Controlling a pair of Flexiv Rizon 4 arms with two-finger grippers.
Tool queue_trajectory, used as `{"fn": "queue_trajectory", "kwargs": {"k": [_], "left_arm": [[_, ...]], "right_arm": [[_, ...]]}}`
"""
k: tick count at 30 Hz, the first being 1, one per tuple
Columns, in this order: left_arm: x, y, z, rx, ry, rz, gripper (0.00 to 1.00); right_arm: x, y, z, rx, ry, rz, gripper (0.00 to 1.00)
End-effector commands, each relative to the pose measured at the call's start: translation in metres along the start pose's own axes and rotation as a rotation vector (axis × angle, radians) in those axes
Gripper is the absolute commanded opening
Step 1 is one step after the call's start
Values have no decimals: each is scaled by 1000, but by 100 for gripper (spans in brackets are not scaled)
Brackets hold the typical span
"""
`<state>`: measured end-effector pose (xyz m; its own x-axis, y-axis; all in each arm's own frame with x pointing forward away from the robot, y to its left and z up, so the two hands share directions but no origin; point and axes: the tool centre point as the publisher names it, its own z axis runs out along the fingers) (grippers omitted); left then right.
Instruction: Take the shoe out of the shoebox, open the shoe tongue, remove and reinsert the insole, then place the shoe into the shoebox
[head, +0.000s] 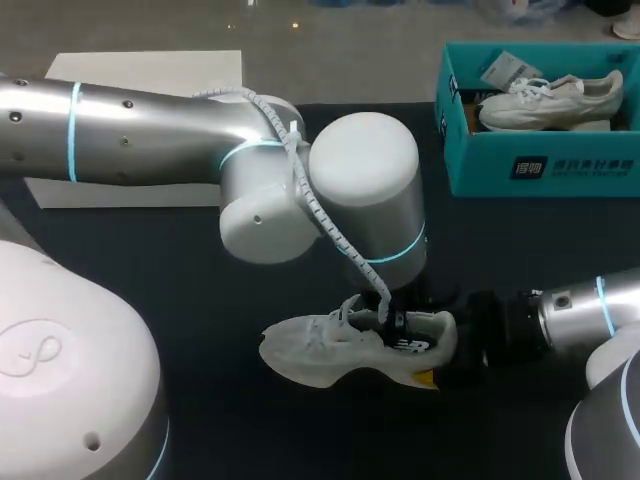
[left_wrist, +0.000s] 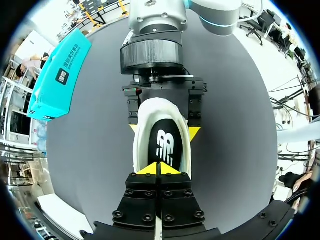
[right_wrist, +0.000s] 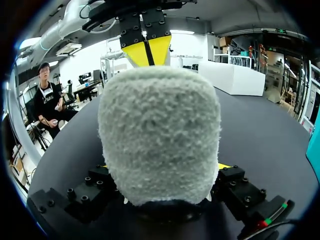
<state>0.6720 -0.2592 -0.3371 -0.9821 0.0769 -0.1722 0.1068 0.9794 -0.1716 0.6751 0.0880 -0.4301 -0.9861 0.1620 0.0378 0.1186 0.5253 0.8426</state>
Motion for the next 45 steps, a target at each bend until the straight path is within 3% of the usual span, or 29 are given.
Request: {"fn": "queue_trajectory", "kwargs": {"k": [1,12,26,30,32,38,45], "left_arm": [[8,-8,23,-10,23,13,0],[43,23,30,-30,95,-29,0],[46,34,38,-48,291,74,0],[40,33,43,-56,285,70,28],[37,32,47,-59,265,66,35],[29,26,54,-61,251,83,32],[41,27,52,-35,282,80,37]], "right_arm": [[1,0,1,3,-3,-1,0],[1,0,1,3,-3,-1,0],[1,0,1,3,-3,-1,0],[1,0,1,3,-3,-1,0],[1,0,1,3,-3,-1,0],[1,0,1,3,-3,-1,0],[1,0,1,3,-3,-1,0]]}}
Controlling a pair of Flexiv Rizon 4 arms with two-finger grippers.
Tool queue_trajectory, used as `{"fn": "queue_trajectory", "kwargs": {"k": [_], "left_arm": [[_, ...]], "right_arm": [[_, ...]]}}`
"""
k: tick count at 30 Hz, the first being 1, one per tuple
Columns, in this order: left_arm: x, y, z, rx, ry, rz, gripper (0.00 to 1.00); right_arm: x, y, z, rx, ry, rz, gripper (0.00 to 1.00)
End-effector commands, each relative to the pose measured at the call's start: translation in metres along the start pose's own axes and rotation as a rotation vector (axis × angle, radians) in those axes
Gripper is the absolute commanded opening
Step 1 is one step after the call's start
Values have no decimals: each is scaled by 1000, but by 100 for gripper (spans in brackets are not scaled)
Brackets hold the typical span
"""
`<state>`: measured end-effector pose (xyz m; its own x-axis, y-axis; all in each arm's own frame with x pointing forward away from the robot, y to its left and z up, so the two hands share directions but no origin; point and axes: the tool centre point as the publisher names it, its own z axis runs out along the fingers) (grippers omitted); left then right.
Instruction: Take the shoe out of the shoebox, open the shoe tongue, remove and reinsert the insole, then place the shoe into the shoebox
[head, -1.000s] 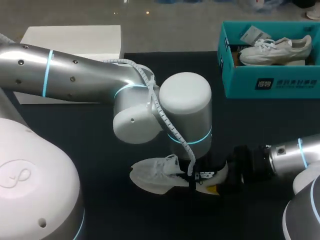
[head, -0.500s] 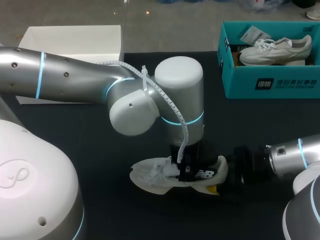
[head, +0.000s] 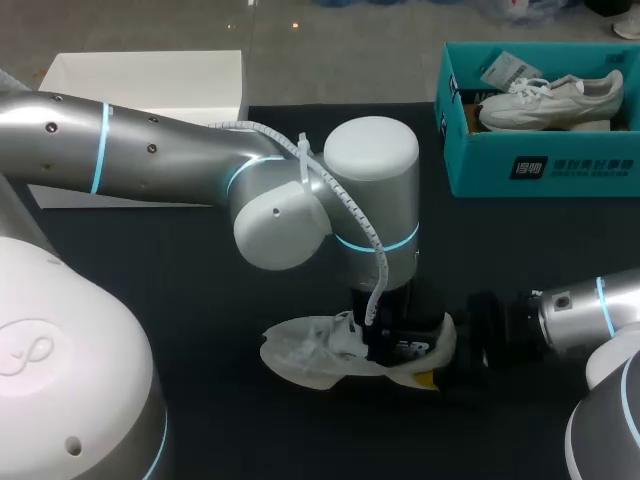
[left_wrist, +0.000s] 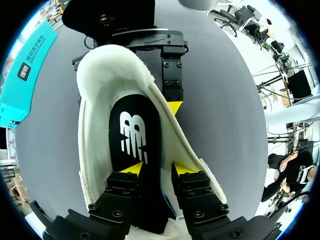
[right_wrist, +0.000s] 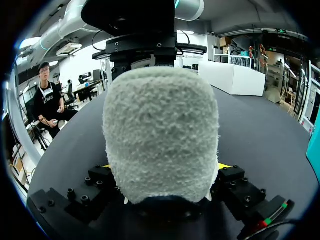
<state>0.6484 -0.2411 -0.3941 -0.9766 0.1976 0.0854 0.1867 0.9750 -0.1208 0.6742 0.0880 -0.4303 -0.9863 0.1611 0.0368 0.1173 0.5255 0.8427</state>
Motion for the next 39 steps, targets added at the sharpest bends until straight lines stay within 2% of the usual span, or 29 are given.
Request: {"fn": "queue_trajectory", "kwargs": {"k": [1,4,7,8,9,12,17,18,19,21,22,26,29,33,36,37,39], "left_arm": [[7,2,7,12,15,2,37],[9,2,11,4,22,5,40],[7,2,14,-5,17,2,49],[5,2,15,-7,11,0,66],[4,2,15,-10,3,0,77],[-2,2,17,-21,-32,-7,83],[-15,6,22,-54,-96,-43,82],[-16,7,23,-62,-104,-45,85],[-19,8,25,-61,-104,-46,94],[-23,10,30,-61,-108,-55,93],[-23,11,31,-61,-109,-55,91],[-27,12,40,-62,-106,-58,53],[-28,12,43,-59,-114,-63,38],[-29,13,47,-66,-152,-66,28],[-28,16,51,-72,-166,-80,12],[-28,16,51,-73,-168,-86,1],[-27,18,52,-69,-169,-93,0]], "right_arm": [[0,1,1,3,-3,1,0],[0,1,1,3,-3,1,0],[0,1,1,3,-3,1,0],[0,1,1,3,-3,1,0],[0,1,1,3,-3,1,0],[0,1,1,3,-3,1,0],[0,1,1,3,-3,1,0],[0,1,1,3,-3,1,0],[0,1,1,3,-3,1,0],[0,1,1,3,-3,1,0],[0,1,1,3,-3,1,0],[0,1,1,3,-3,1,0],[0,1,1,3,-3,1,0],[0,1,1,3,-3,1,0],[0,1,1,3,-3,1,0],[0,1,1,3,-3,1,0],[0,1,1,3,-3,1,0]]}}
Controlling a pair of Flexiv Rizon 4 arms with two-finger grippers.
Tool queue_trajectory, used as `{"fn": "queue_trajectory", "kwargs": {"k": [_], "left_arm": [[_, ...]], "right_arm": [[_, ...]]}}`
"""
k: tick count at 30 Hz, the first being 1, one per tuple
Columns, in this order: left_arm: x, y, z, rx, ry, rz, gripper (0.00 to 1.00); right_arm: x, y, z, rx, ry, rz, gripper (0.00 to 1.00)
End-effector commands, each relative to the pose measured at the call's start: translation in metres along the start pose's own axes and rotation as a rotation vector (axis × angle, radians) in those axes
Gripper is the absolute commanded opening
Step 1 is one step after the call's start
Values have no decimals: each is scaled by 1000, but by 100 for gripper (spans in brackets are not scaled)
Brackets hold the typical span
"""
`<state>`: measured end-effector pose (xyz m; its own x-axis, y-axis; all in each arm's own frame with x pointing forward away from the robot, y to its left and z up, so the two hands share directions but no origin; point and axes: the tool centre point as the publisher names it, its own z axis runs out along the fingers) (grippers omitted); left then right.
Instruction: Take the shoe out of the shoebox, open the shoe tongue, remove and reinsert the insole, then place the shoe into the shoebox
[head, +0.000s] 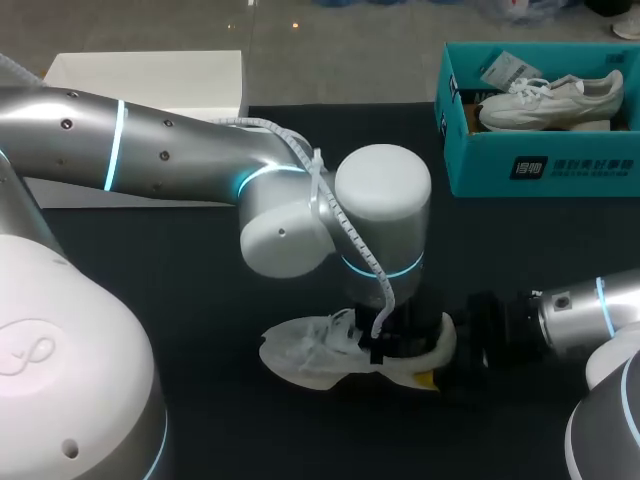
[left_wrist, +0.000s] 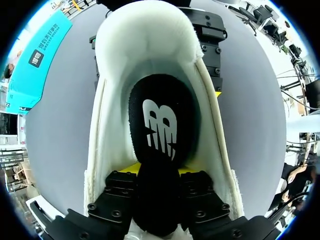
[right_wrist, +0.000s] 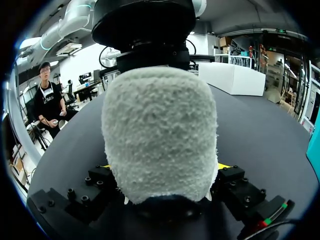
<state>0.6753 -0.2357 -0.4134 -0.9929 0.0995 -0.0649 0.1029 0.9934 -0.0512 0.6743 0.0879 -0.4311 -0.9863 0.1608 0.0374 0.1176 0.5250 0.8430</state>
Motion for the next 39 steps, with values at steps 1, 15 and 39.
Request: {"fn": "queue_trajectory", "kwargs": {"k": [1,15,39], "left_arm": [[6,5,34,5,-12,-17,0],[-14,26,-13,170,-11,-196,0],[-14,-2,-85,702,145,-194,0]], "right_arm": [[0,1,0,3,-4,0,0],[0,1,0,3,-4,0,0],[0,1,0,3,-4,0,0]]}}
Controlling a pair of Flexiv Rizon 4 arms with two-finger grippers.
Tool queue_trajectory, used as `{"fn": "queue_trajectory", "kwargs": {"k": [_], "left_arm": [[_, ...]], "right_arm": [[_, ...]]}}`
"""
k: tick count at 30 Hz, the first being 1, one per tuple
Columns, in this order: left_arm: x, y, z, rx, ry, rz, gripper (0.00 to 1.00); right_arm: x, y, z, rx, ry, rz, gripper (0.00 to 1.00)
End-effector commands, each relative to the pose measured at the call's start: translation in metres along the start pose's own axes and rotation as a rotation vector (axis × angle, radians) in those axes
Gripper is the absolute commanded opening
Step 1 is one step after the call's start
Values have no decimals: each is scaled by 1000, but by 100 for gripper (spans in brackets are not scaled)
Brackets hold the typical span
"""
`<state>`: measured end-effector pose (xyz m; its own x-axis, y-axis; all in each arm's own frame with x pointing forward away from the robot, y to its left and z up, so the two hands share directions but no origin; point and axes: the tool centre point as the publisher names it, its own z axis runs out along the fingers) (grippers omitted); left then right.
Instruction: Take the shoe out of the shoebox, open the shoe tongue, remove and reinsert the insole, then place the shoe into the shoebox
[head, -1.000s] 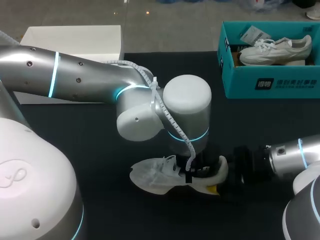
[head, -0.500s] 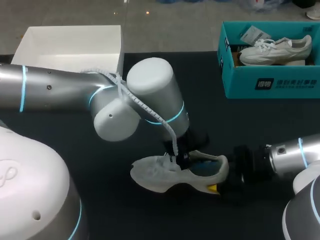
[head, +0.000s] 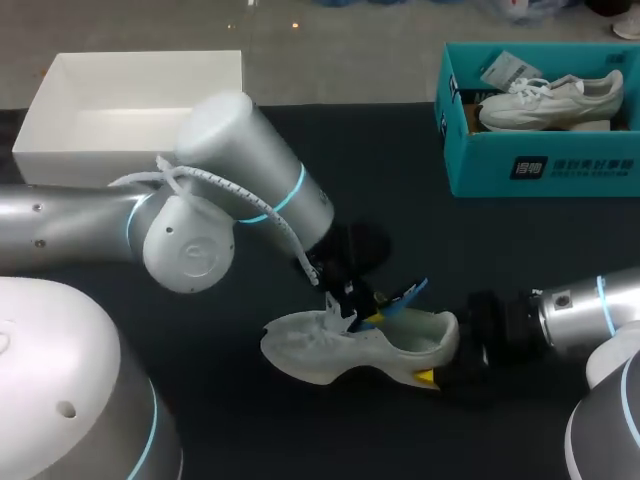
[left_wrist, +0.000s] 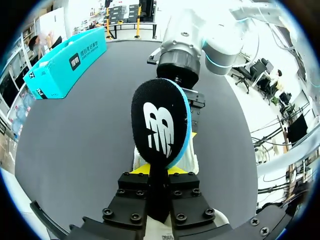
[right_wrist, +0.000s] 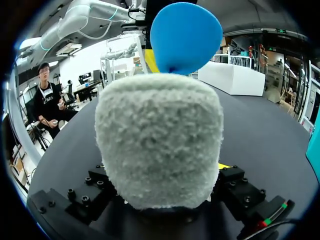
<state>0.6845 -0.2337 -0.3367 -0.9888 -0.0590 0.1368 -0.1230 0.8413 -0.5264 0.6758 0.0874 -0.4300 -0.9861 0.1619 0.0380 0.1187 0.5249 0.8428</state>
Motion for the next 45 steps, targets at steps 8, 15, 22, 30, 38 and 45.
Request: {"fn": "queue_trajectory", "kwargs": {"k": [8,15,22,30,38,45], "left_arm": [[6,-35,-1,196,26,84,0],[17,-35,5,150,47,104,81],[20,-25,-3,94,-10,97,95],[25,-22,-4,71,-33,96,88],[31,-15,6,2,-65,122,49],[35,-14,8,6,-115,148,56]], "right_arm": [[2,0,1,3,-3,-1,0],[2,0,1,3,-3,-1,0],[2,0,1,3,-3,-1,0],[2,0,1,3,-3,-1,0],[2,0,1,3,-3,-1,0],[2,0,1,3,-3,-1,0]]}}
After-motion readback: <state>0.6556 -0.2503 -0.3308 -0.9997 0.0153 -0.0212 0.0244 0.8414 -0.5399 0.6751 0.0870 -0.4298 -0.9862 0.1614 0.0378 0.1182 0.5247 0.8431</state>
